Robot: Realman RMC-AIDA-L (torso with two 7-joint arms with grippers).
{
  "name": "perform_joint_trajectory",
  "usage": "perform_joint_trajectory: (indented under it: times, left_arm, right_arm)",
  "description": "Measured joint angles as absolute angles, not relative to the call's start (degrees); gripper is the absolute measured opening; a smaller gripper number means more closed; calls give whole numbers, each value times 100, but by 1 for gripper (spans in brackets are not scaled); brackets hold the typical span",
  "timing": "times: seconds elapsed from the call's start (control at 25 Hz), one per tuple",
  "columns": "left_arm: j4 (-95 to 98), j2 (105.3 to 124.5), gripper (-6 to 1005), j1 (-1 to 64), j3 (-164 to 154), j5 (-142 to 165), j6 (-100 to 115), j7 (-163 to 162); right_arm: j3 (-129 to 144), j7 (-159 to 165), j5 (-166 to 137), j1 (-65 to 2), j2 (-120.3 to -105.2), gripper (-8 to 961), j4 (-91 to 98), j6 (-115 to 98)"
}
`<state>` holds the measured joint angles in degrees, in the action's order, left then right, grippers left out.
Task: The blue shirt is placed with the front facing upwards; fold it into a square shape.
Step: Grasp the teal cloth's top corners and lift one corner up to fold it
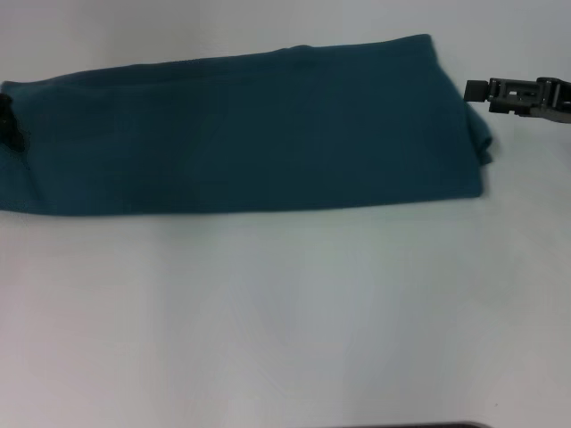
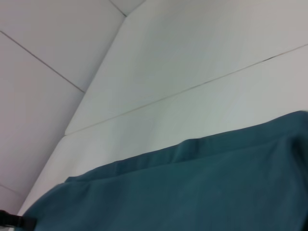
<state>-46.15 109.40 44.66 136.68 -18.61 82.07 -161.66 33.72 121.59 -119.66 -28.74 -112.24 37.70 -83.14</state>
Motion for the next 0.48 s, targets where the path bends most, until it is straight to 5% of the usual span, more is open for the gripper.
perform_joint_trajectory:
  times: [0.48]
  left_arm:
    - [-5228,11046,49,4467,13688,-1688,8672,-16254]
  right_arm:
    - [3409,12163,-11980,-2905,-11223,819,3719,-8265]
